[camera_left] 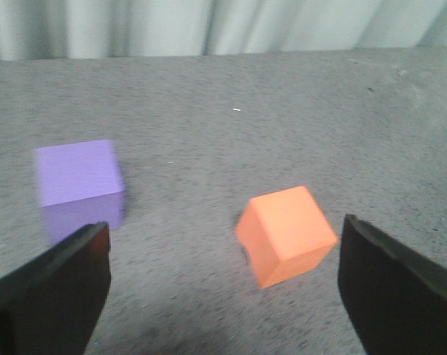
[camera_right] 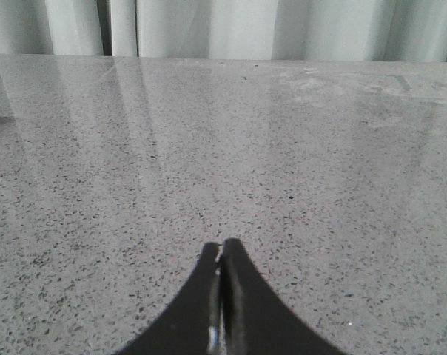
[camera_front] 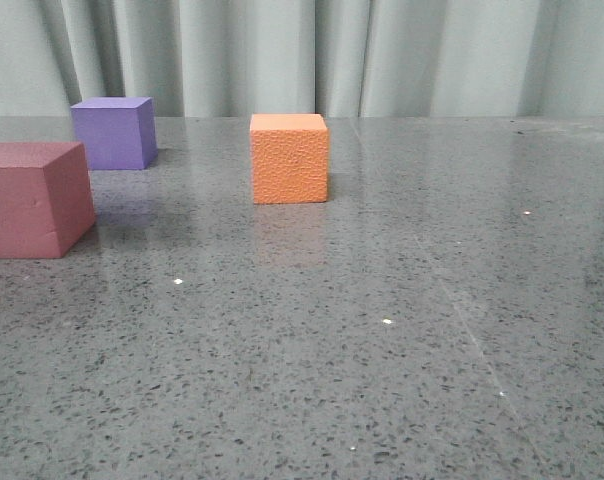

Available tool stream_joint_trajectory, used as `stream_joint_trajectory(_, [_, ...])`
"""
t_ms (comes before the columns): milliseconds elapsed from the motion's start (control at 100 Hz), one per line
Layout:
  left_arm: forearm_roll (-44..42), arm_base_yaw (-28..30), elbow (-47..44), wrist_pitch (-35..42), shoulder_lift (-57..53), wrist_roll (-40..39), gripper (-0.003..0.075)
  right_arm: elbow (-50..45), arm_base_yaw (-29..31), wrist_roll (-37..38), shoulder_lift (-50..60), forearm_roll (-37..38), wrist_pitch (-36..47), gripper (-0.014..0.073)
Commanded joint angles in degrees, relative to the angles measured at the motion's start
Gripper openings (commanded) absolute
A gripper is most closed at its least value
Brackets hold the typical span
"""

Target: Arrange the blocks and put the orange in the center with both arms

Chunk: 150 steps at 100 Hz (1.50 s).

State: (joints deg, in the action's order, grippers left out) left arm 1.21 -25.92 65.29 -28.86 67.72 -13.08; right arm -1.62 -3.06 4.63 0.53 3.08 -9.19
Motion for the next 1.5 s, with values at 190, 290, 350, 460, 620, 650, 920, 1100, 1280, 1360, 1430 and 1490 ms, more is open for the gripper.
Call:
stream_joint_trajectory(190, [-15.13,-9.10,13.43,3.73,15.78,-19.81,0.0586,0.81,0.26,-0.46,1.23,-0.16,4.88,-0.0060])
stream_joint_trajectory(290, [-24.80,-12.12,17.34,0.67,21.13,-30.39,0.0586,0.81,0.26,-0.46,1.23,-0.16,4.88,-0.0060])
stream_joint_trajectory(350, [-30.27,-13.92,19.72,-2.46,23.65,-35.90,0.0586,0.81,0.26,-0.46,1.23,-0.16,4.88,-0.0060])
stream_joint_trajectory(460, [-38.13,-16.95,23.60,-7.61,28.05,-43.00,0.0586,0.81,0.26,-0.46,1.23,-0.16,4.88,-0.0060])
stream_joint_trajectory(620, [-40.51,-19.26,27.05,-9.49,32.32,-45.89,0.0586,0.81,0.26,-0.46,1.23,-0.16,4.88,-0.0060])
stream_joint_trajectory(650, [-40.65,-19.49,27.30,-9.49,32.65,-46.06,0.0586,0.81,0.26,-0.46,1.23,-0.16,4.88,-0.0060])
stream_joint_trajectory(920, [-41.08,-19.51,27.44,-11.16,34.54,-47.41,0.0586,0.81,0.26,-0.46,1.23,-0.16,4.88,-0.0060])
stream_joint_trajectory(1100, [-41.08,-19.51,27.44,-11.37,34.68,-47.41,0.0586,0.81,0.26,-0.46,1.23,-0.16,4.88,-0.0060])
stream_joint_trajectory(1280, [-41.08,-19.51,27.44,-11.76,35.36,-47.41,0.0586,0.81,0.26,-0.46,1.23,-0.16,4.88,-0.0060])
stream_joint_trajectory(1360, [-40.87,-19.51,27.44,-11.85,35.72,-47.41,0.0586,0.81,0.26,-0.46,1.23,-0.16,4.88,-0.0060])
stream_joint_trajectory(1430, [-40.88,-19.51,27.44,-11.85,36.13,-47.41,0.0586,0.81,0.26,-0.46,1.23,-0.16,4.88,-0.0060])
stream_joint_trajectory(1490, [-40.73,-19.51,27.44,-11.99,36.38,-47.41,0.0586,0.81,0.26,-0.46,1.23,-0.16,4.88,-0.0060])
